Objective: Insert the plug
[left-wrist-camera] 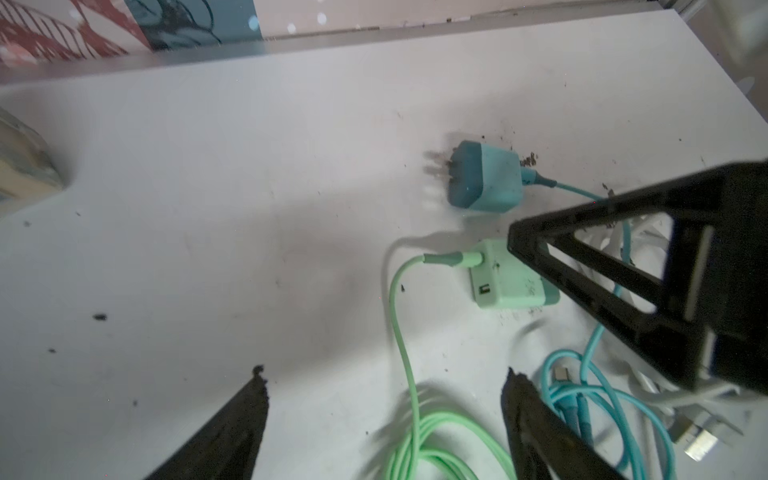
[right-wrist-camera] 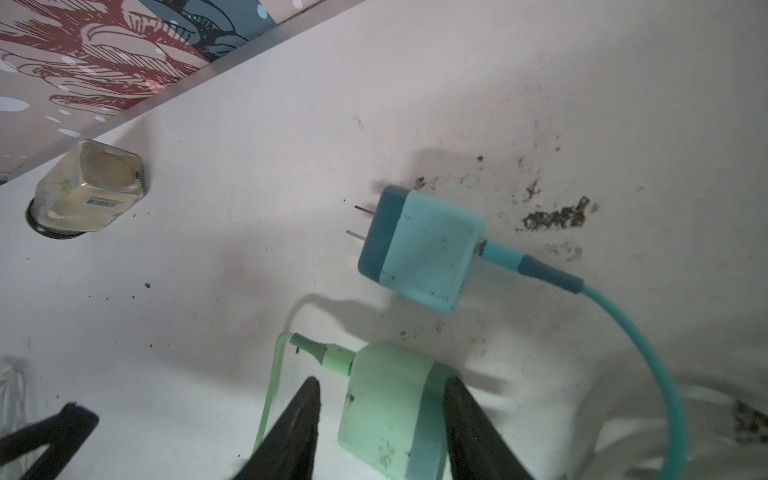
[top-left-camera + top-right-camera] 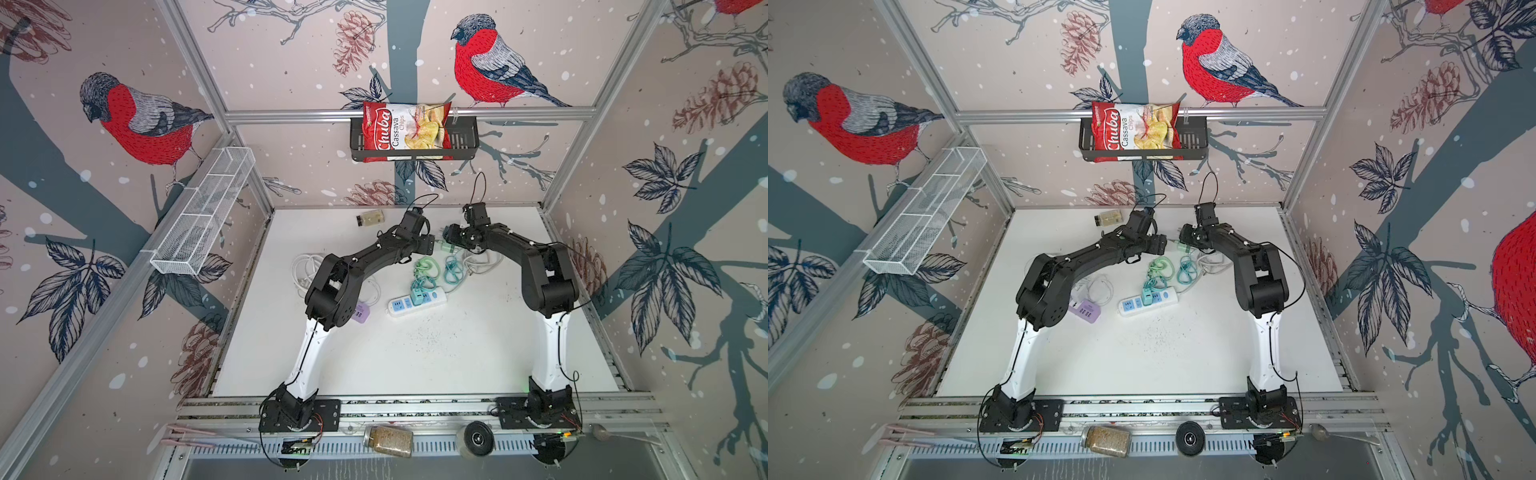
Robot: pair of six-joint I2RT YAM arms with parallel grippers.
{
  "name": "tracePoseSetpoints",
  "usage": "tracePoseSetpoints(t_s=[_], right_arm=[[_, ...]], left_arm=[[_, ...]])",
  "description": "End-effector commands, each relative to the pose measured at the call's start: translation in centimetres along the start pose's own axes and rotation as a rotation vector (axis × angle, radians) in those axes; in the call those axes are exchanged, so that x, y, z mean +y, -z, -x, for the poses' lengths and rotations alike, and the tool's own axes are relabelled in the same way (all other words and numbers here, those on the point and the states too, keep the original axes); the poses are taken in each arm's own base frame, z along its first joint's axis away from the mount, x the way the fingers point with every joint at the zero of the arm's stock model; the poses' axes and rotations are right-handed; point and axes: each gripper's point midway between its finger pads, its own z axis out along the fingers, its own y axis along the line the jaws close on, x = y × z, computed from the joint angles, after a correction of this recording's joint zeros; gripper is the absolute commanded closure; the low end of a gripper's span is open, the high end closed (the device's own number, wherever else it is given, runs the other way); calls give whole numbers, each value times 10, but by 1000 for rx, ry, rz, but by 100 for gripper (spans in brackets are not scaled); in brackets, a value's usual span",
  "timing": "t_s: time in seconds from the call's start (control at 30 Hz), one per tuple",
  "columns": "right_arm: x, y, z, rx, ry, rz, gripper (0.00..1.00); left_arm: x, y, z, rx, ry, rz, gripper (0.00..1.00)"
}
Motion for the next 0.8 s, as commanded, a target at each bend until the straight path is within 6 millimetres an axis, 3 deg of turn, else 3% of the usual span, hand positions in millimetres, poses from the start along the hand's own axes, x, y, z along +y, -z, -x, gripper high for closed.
tracePoseSetpoints(t_s=[0.0,0.23,0.57,0.77], right_arm=[[-5,-8,-7,26,-12,-38,50],[8,-12,-26,66,-41,4,51],[60,-12,-52,126,-71,191,51],[80,-4,-56,129,-131,285,51]], left_arm=[[8,4,-15,79,75,10,13],[19,10,-24,72,79,13,14],[54,31,-23,53,82,69,15],[50,42,-28,68,96,31,18]])
